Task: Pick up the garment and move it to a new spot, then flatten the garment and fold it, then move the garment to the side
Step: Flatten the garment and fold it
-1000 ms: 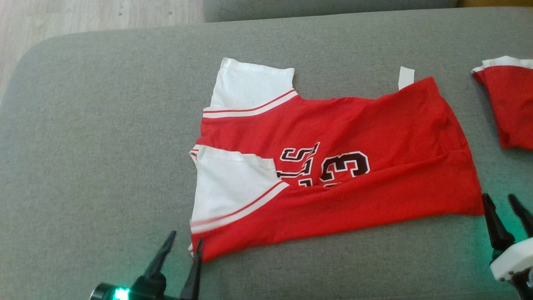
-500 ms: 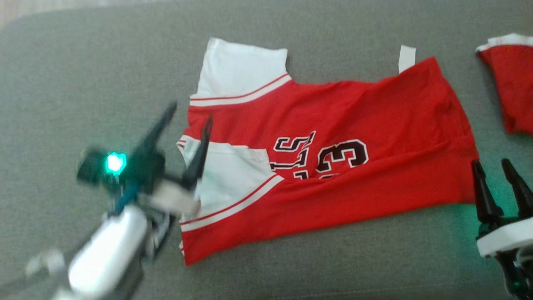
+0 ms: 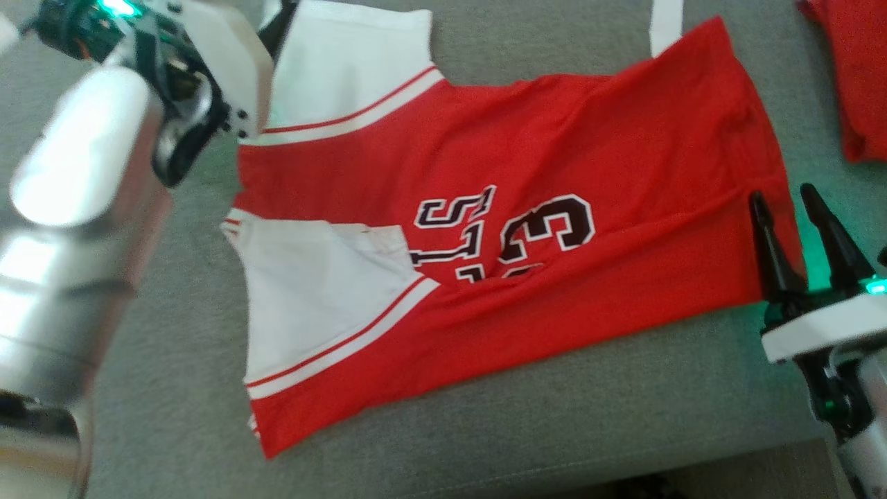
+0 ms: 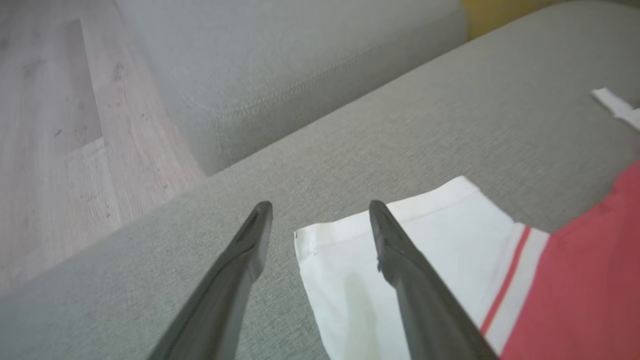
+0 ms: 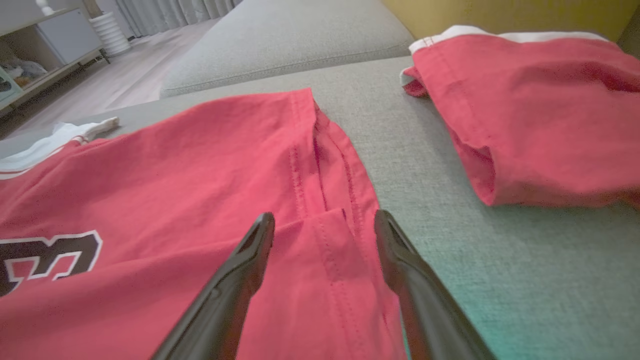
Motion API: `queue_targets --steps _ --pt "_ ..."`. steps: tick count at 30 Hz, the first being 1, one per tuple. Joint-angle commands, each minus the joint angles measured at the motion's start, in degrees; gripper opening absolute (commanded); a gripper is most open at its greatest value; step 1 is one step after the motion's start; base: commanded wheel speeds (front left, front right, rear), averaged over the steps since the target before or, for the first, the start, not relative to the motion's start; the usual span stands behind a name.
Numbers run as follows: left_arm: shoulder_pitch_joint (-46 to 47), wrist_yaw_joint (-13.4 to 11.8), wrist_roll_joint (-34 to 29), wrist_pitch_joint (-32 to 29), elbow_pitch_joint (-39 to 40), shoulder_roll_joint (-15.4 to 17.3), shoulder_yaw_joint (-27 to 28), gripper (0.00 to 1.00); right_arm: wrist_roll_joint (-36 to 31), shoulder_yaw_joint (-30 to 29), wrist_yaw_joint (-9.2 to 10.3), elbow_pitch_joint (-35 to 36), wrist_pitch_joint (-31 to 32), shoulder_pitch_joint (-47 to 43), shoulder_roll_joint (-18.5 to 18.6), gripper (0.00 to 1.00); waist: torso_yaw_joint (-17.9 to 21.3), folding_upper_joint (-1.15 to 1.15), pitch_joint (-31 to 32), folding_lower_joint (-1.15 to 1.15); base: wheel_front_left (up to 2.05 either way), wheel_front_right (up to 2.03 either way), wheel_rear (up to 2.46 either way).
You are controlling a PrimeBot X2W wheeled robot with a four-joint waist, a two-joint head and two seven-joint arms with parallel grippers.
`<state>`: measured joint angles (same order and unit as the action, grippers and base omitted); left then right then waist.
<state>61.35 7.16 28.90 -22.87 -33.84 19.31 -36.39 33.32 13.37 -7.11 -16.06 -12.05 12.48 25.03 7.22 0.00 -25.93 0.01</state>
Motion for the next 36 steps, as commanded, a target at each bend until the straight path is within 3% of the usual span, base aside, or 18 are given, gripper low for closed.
queue_targets --steps 1,7,13,19,34,35,36 --pt "2.81 0.24 0.52 -0.93 0.59 2.56 1.2 1.0 0.39 0.92 -0.37 0.93 -0.64 0.48 1.09 1.0 1.99 0.0 -1.85 -0.01 0.0 0.0 0.0" --pt "7.91 0.31 3.41 -6.54 -7.3 6.32 -2.27 1.0 1.88 4.2 -0.37 -0.54 -1.6 3.26 0.56 1.0 5.07 0.0 -3.92 -0.01 0.0 0.0 0.0" --pt "9.1 0.32 3.53 -6.68 -12.1 7.93 -4.49 1.0 3.32 5.69 -0.37 -2.45 -2.42 4.37 1.05 1.0 6.35 0.0 -4.89 -0.01 0.0 0.0 0.0" --pt "9.7 0.32 7.92 -6.03 -10.72 6.36 -8.71 1.0 3.83 5.27 -0.37 -3.77 -2.81 5.22 2.37 1.0 5.52 0.0 -5.39 -0.01 0.0 0.0 0.0" --pt "13.33 0.33 12.94 -4.65 -7.66 7.84 -17.05 1.0 2.7 6.2 -0.37 -4.1 -2.93 7.39 2.42 1.0 4.57 0.0 -6.23 -0.01 0.0 0.0 0.0" --pt "13.51 0.33 13.23 -4.37 -7.95 7.93 -17.17 0.95 2.77 6.35 -0.37 -4.08 -2.93 7.54 2.4 1.0 4.6 0.0 -6.34 -0.01 0.0 0.0 0.0" --pt "13.73 0.33 13.35 -3.81 -8.18 8.02 -17.25 0.64 2.93 6.5 -0.37 -4.11 -2.93 7.73 2.47 1.0 4.64 0.0 -6.45 -0.01 0.0 0.0 0.0"
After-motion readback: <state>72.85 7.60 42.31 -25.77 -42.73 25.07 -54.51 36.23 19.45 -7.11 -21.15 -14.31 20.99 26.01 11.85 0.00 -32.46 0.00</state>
